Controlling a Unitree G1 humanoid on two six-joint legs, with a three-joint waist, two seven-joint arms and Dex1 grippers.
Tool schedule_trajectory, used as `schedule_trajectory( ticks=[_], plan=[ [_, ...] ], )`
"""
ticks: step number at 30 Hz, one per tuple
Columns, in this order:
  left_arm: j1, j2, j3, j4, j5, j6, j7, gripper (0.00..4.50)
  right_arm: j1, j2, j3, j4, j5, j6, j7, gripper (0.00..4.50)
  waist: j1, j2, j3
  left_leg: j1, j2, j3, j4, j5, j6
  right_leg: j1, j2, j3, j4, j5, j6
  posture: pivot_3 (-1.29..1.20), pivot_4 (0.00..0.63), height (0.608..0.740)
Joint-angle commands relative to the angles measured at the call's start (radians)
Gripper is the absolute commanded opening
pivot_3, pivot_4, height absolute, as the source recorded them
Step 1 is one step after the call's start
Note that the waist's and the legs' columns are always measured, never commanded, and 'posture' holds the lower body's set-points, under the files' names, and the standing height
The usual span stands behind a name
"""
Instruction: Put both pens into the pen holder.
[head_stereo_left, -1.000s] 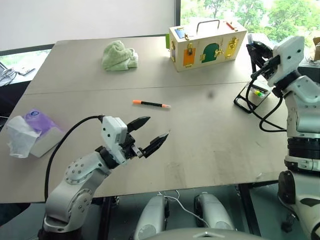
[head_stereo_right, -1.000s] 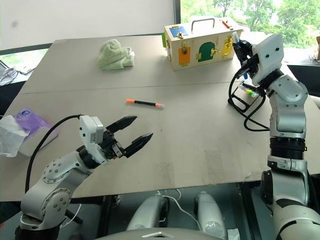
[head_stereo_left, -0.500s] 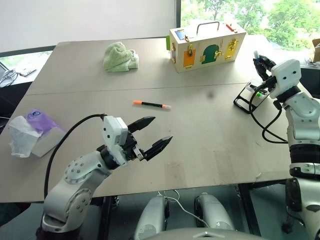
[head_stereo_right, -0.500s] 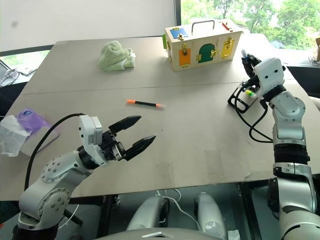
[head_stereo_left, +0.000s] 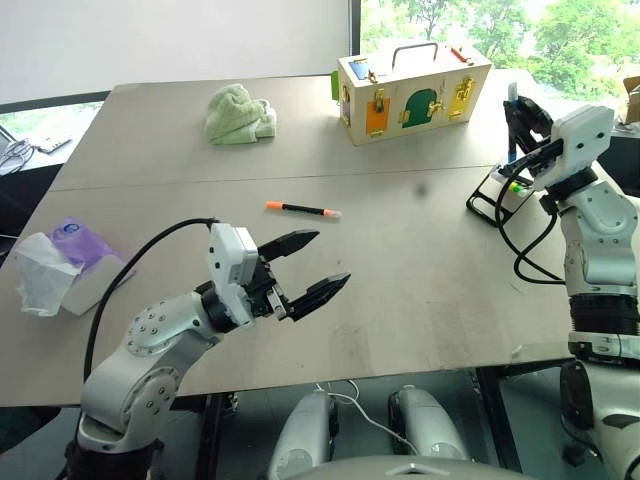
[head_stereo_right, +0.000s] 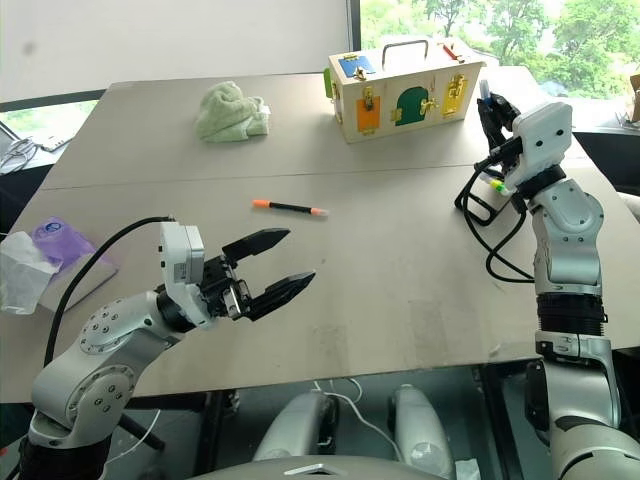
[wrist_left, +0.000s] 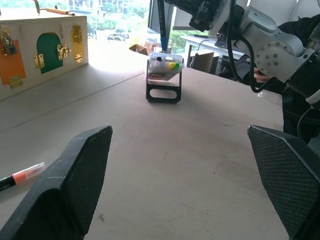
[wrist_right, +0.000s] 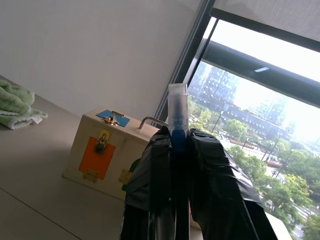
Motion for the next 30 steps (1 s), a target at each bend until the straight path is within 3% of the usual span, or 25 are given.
schedule_trajectory(
  ticks=[1,19,25,26,29,30],
  plan=[
    [0.003,0.006,0.006,-0.022,-0.007,-0.011,-0.004,4.50,0.031,-0.033,-0.008,-0.028,-0.013,-0.009,0.001,0.04,0.004,0.000,0.000,0.000,0.000,0.000,0.000,0.000,0.000,0.000,0.000,0.000,0.000,0.000,0.000,0.00,0.150,0.740],
    [-0.002,0.010,-0.025,-0.028,0.006,-0.027,-0.031,4.50,-0.026,-0.076,0.036,0.251,-0.150,-0.183,-0.028,0.04,0.012,0.000,0.000,0.000,0.000,0.001,0.000,0.000,0.000,0.000,0.001,0.000,0.000,0.000,0.000,0.00,0.150,0.740],
    [-0.008,0.008,-0.007,-0.016,0.002,-0.024,-0.020,4.50,0.037,-0.105,0.000,0.179,-0.167,-0.122,-0.091,2.70,0.014,0.000,0.000,0.000,0.000,0.001,0.000,0.000,0.000,0.000,0.001,0.001,0.000,0.000,0.000,0.00,0.150,0.740],
    [-0.008,0.008,-0.007,-0.013,0.002,-0.024,-0.020,4.50,0.055,-0.108,-0.007,0.154,-0.164,-0.106,-0.099,3.32,0.014,0.000,0.000,0.000,0.000,0.001,0.000,0.000,0.000,0.000,0.001,0.001,0.000,0.000,0.000,0.00,0.150,0.740],
    [-0.007,0.005,-0.005,-0.001,0.002,-0.023,-0.017,4.50,0.108,-0.110,-0.017,0.066,-0.156,-0.046,-0.116,4.40,0.013,0.000,0.000,0.000,0.000,0.001,0.000,0.000,0.000,0.000,0.001,0.002,0.000,0.000,0.000,0.00,0.150,0.740],
    [-0.015,0.002,0.002,0.012,-0.003,-0.017,-0.010,4.50,0.130,-0.109,-0.016,0.015,-0.148,-0.013,-0.113,4.40,0.011,0.000,0.000,0.000,0.000,0.001,0.000,0.000,0.000,0.000,0.001,0.002,0.000,0.000,0.000,0.00,0.150,0.740]
  ],
)
